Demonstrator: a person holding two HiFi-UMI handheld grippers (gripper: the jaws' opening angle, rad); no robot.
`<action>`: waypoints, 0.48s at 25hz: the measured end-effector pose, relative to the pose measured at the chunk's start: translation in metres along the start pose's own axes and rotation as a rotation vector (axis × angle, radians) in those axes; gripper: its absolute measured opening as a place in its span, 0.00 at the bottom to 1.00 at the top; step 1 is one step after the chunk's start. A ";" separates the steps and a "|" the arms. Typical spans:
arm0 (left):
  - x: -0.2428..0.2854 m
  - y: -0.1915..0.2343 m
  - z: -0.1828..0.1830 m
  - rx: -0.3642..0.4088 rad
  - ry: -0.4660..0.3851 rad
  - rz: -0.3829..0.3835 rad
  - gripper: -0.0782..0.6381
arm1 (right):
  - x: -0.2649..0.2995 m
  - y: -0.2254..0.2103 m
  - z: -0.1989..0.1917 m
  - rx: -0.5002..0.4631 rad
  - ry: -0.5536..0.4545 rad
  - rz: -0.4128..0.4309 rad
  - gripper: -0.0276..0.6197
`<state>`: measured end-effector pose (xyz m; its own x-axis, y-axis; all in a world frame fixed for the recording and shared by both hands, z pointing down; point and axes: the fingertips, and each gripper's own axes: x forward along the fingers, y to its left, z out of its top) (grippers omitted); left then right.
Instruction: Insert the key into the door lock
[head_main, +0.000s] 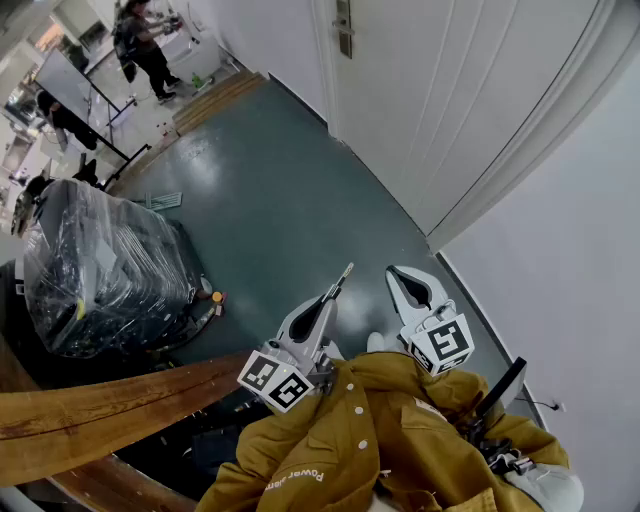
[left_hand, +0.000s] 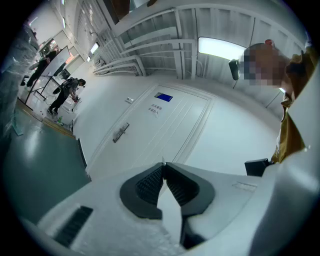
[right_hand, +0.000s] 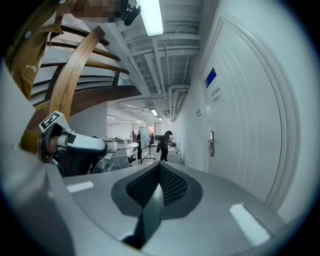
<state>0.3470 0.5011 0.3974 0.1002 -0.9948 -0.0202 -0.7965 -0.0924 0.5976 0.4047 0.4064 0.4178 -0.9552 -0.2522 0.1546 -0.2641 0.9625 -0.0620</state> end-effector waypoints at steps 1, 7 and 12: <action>0.000 -0.001 0.000 -0.003 0.000 0.000 0.14 | -0.001 0.000 0.000 0.000 0.002 0.001 0.05; 0.000 -0.003 -0.004 -0.013 0.007 -0.003 0.14 | -0.006 0.000 -0.003 0.001 0.011 -0.003 0.05; -0.002 0.001 -0.004 -0.026 0.008 0.006 0.14 | -0.003 0.006 0.002 0.051 -0.015 0.041 0.05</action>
<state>0.3483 0.5033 0.4007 0.1005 -0.9949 -0.0108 -0.7810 -0.0856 0.6186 0.4054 0.4121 0.4149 -0.9673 -0.2142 0.1359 -0.2305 0.9658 -0.1185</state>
